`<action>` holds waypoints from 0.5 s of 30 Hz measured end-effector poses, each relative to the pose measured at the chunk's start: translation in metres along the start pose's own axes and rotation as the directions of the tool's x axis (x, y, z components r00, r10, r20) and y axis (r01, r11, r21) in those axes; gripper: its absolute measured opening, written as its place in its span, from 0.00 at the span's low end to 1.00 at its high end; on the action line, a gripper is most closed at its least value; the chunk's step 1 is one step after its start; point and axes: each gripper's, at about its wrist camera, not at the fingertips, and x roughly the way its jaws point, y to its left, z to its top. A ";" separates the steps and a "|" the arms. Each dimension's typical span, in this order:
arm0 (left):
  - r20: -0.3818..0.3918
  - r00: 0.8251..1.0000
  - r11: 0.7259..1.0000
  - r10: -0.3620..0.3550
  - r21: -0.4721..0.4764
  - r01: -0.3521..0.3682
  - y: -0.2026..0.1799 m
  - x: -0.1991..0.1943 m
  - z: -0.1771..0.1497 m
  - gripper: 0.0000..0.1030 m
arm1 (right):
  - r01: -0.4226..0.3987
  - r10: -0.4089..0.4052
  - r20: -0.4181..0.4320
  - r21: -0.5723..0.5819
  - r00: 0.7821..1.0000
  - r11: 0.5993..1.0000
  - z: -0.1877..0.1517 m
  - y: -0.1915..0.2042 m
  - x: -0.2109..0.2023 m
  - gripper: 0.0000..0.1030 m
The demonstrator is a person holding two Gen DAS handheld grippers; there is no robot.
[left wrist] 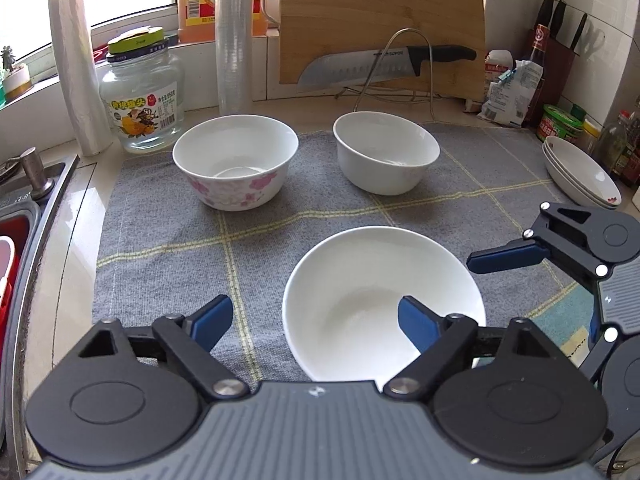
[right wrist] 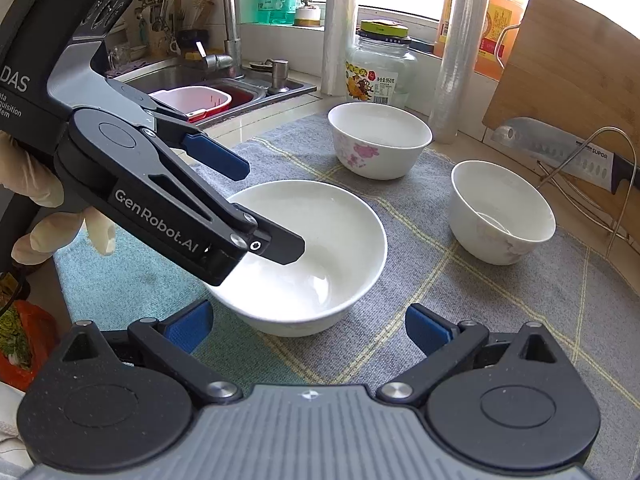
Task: Organize plates and bowls
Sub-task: 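Grip the rim of the plain white bowl with the left gripper while the right gripper approaches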
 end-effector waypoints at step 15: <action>-0.058 0.995 0.996 -0.087 0.013 0.088 -0.002 0.017 0.006 0.59 | -0.009 0.009 0.014 -0.044 1.000 0.999 0.006 0.011 0.006 0.86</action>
